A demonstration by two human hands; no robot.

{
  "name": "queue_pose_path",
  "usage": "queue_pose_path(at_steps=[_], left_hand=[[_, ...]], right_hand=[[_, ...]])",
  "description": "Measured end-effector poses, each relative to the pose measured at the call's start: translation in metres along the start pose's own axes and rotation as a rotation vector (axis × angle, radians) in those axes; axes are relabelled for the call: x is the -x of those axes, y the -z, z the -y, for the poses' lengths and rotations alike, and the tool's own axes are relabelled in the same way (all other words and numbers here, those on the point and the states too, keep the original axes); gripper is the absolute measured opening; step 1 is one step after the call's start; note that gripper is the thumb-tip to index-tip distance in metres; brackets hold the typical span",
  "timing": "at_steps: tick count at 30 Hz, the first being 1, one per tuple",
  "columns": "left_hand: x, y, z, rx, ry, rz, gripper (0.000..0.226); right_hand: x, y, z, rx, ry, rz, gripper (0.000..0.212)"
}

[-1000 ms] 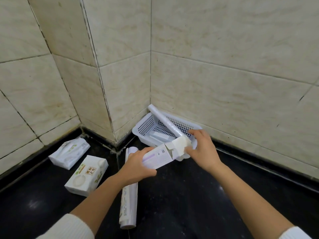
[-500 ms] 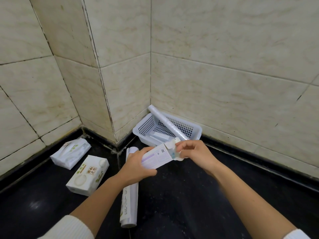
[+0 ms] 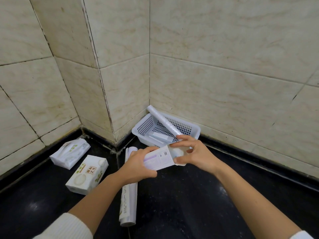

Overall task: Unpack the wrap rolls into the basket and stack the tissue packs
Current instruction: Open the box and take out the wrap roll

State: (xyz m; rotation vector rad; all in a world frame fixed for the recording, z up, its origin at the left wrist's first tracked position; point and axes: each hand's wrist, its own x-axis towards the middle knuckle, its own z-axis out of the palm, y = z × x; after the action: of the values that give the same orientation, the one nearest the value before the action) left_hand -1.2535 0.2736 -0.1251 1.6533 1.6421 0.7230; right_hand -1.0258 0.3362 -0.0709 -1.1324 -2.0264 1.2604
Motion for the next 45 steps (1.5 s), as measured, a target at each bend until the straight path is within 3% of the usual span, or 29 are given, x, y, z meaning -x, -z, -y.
queue_pose_path(at_steps=[4, 8, 11, 14, 20, 22, 25, 27, 29, 33, 35, 37, 42, 45], left_hand=[[0.002, 0.002, 0.0, -0.014, -0.001, 0.059, 0.077], [0.002, 0.003, 0.0, -0.016, -0.004, 0.067, 0.078], [0.001, 0.003, -0.003, -0.016, -0.027, 0.043, 0.076], [-0.002, 0.004, -0.004, -0.015, -0.035, 0.026, 0.075], [-0.003, 0.02, 0.015, -0.134, -0.006, -0.098, 0.076], [-0.003, 0.022, 0.016, -0.183, -0.013, -0.143, 0.078], [-0.005, 0.023, 0.011, -0.295, -0.051, -0.169, 0.083], [-0.007, 0.024, 0.006, -0.387, -0.085, -0.193, 0.084], [-0.009, 0.022, 0.0, -0.461, -0.114, -0.229, 0.083], [-0.014, 0.016, -0.012, -0.568, -0.182, -0.306, 0.077], [-0.015, 0.013, -0.014, -0.589, -0.196, -0.316, 0.077], [-0.017, 0.012, -0.011, -0.55, -0.185, -0.315, 0.077], [-0.015, 0.008, 0.004, -0.098, -0.045, -0.293, 0.078], [-0.009, -0.002, 0.011, -0.025, -0.068, -0.246, 0.078]], right_hand=[[0.001, 0.003, 0.004, 0.134, -0.019, 0.159, 0.054], [0.004, -0.001, 0.008, 0.37, 0.074, 0.102, 0.056], [0.003, -0.011, 0.006, 0.479, 0.174, 0.032, 0.038], [0.0, -0.012, 0.004, 0.374, 0.159, 0.007, 0.014], [-0.004, 0.026, -0.006, 0.072, 0.027, 0.043, 0.015], [-0.002, 0.035, -0.007, 0.013, -0.029, 0.12, 0.022], [0.001, 0.044, -0.006, -0.251, -0.174, 0.359, 0.05], [0.0, 0.047, -0.002, -0.346, -0.273, 0.411, 0.057], [-0.001, 0.045, 0.004, -0.254, -0.313, 0.4, 0.047], [-0.006, 0.025, 0.009, 0.237, -0.32, 0.353, 0.045], [-0.008, 0.015, 0.004, 0.31, -0.265, 0.34, 0.022], [-0.008, 0.013, -0.001, 0.293, -0.244, 0.32, 0.006], [-0.001, 0.042, -0.02, -0.113, -0.278, 0.229, 0.012], [0.005, 0.061, -0.03, -0.314, -0.26, 0.12, 0.025]])
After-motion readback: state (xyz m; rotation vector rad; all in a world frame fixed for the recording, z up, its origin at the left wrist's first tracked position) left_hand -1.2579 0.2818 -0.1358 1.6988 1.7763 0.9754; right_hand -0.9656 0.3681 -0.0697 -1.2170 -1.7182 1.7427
